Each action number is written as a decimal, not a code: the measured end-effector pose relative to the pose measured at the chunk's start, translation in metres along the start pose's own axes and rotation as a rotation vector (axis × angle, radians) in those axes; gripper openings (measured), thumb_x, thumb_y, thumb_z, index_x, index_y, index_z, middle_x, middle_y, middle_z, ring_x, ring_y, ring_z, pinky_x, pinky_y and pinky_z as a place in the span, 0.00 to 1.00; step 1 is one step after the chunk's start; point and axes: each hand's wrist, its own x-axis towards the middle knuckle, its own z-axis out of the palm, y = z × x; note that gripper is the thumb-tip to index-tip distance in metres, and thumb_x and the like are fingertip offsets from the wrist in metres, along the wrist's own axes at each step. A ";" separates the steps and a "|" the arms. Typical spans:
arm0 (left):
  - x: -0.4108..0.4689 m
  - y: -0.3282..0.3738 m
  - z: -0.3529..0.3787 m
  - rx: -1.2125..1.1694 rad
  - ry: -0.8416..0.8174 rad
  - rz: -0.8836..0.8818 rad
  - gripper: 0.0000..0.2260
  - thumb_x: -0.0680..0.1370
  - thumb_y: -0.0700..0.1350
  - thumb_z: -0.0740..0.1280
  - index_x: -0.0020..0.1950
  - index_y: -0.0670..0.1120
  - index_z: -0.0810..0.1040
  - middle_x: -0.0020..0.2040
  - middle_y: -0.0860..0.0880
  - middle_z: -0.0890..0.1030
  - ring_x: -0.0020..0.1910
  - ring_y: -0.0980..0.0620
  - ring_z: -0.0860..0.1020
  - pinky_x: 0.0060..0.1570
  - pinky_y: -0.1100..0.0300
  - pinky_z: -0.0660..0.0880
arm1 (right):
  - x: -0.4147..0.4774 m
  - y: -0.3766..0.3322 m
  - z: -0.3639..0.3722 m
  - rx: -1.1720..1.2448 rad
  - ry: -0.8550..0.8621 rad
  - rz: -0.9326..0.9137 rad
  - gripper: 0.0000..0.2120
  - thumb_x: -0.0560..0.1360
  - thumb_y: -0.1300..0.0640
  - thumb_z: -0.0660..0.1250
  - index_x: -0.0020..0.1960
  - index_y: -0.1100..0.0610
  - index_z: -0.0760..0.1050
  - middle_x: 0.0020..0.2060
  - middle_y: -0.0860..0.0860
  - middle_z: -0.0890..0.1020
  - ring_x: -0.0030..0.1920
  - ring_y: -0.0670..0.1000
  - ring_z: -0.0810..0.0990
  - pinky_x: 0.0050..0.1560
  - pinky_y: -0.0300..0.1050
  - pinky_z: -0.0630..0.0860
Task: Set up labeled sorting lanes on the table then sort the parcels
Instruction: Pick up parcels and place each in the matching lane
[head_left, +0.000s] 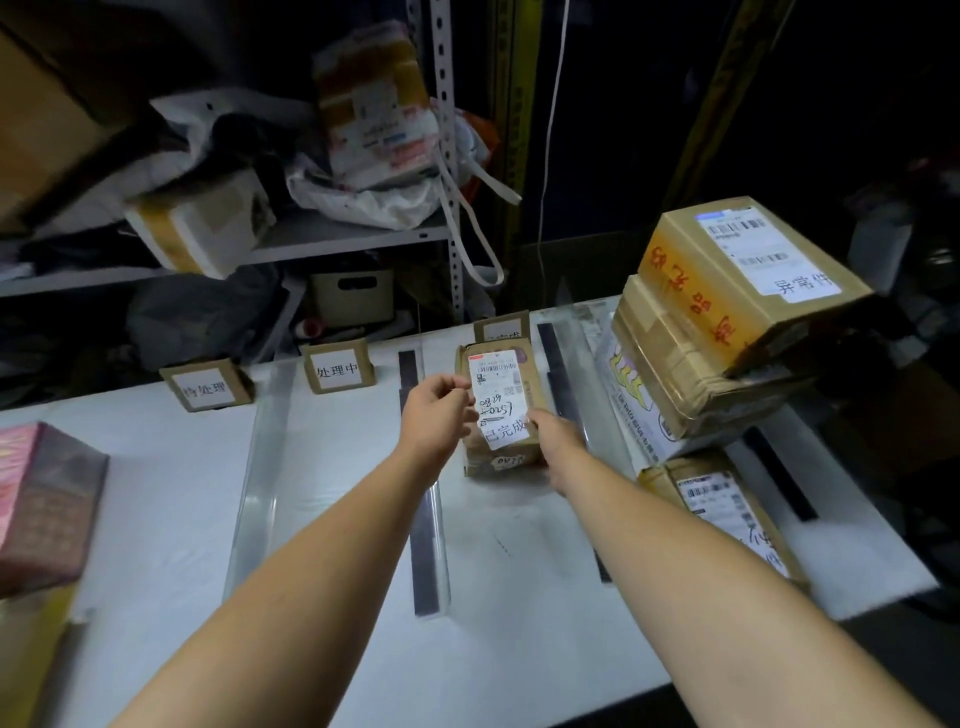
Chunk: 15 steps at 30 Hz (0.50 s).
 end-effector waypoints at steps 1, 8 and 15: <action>-0.002 0.000 0.001 -0.006 0.000 0.001 0.10 0.78 0.32 0.58 0.47 0.43 0.76 0.40 0.47 0.79 0.37 0.50 0.78 0.32 0.62 0.73 | -0.002 -0.001 -0.003 -0.020 -0.003 -0.008 0.13 0.74 0.53 0.69 0.55 0.58 0.83 0.41 0.52 0.88 0.48 0.56 0.87 0.59 0.54 0.82; -0.038 0.025 0.002 -0.035 0.071 0.050 0.10 0.78 0.32 0.58 0.46 0.45 0.76 0.38 0.49 0.79 0.35 0.53 0.77 0.33 0.62 0.71 | -0.054 -0.033 -0.013 -0.706 0.078 -0.521 0.11 0.77 0.49 0.65 0.54 0.53 0.79 0.48 0.49 0.81 0.47 0.54 0.79 0.43 0.45 0.76; -0.088 0.051 -0.060 -0.027 0.328 0.153 0.09 0.78 0.34 0.60 0.49 0.45 0.78 0.42 0.46 0.80 0.38 0.52 0.78 0.35 0.61 0.70 | -0.136 -0.067 0.047 -0.580 -0.281 -0.782 0.12 0.78 0.51 0.66 0.61 0.51 0.79 0.52 0.49 0.83 0.53 0.52 0.80 0.54 0.47 0.79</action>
